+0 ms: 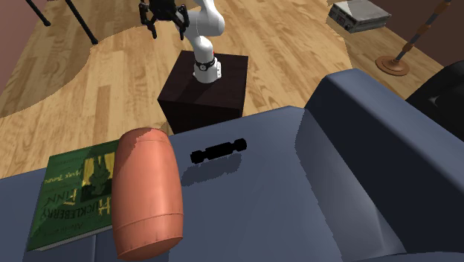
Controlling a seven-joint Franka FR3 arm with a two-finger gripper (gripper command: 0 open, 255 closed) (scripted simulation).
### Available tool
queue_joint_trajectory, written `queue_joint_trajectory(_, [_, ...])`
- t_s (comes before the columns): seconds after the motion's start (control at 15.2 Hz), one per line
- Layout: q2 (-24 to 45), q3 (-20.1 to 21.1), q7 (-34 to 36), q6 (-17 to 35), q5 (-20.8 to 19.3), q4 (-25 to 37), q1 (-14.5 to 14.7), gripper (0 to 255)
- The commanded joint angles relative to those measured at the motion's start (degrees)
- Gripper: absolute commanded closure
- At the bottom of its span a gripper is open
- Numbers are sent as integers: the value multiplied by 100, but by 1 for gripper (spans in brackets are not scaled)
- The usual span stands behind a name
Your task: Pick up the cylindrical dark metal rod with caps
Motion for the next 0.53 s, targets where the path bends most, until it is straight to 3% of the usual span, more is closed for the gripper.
queue_joint_trajectory(0.0, [0, 0, 0, 0, 0, 0, 0, 0])
queue_joint_trajectory(0.46, [664, 1011, 2037, 759, 461, -304, -212, 0])
